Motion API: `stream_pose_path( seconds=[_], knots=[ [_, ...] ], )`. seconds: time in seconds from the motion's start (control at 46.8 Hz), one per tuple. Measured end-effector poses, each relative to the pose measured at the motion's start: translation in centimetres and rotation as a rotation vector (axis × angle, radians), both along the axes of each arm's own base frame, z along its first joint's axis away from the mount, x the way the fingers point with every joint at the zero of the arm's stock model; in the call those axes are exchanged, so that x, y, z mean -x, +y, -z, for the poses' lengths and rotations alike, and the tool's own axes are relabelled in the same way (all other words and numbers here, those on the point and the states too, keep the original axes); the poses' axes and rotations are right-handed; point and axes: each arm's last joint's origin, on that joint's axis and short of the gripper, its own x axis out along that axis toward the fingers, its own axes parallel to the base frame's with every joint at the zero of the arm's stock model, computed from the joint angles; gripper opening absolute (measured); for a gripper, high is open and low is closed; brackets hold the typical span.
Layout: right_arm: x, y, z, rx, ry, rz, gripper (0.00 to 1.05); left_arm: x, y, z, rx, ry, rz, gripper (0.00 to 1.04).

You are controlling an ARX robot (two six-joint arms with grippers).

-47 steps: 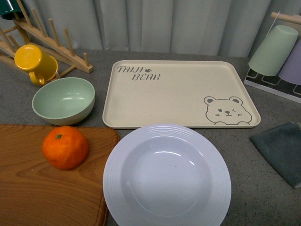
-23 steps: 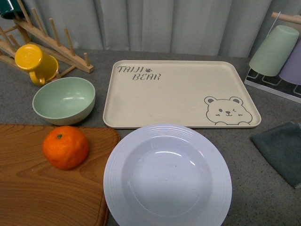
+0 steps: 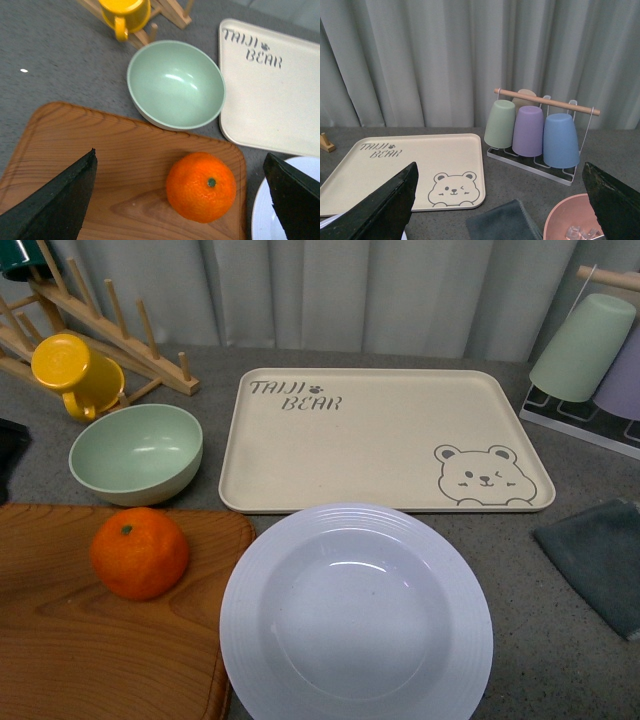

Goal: Place orange and plate with both arms

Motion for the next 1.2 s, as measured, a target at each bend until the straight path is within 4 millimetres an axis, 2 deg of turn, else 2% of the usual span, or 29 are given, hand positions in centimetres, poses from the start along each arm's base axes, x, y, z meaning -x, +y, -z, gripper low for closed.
stream_pose_path(
  seconds=[0.257, 0.492, 0.813, 1.112, 1.197],
  knots=[
    [0.0, 0.0, 0.0, 0.000, 0.000, 0.000, 0.96, -3.1, -1.9, 3.0, 0.058, 0.134, 0.104, 0.98],
    [0.0, 0.0, 0.0, 0.000, 0.000, 0.000, 0.96, -4.7, -2.7, 4.9, 0.054, 0.211, 0.140, 0.98],
    [0.0, 0.0, 0.0, 0.000, 0.000, 0.000, 0.96, -5.3, -2.7, 6.8, 0.041, 0.301, 0.138, 0.98],
    [0.0, 0.0, 0.0, 0.000, 0.000, 0.000, 0.96, -5.6, -2.7, 7.4, 0.049, 0.338, 0.147, 0.98],
    [0.0, 0.0, 0.0, 0.000, 0.000, 0.000, 0.96, -5.7, -2.7, 7.4, 0.055, 0.339, 0.155, 0.82]
  ],
)
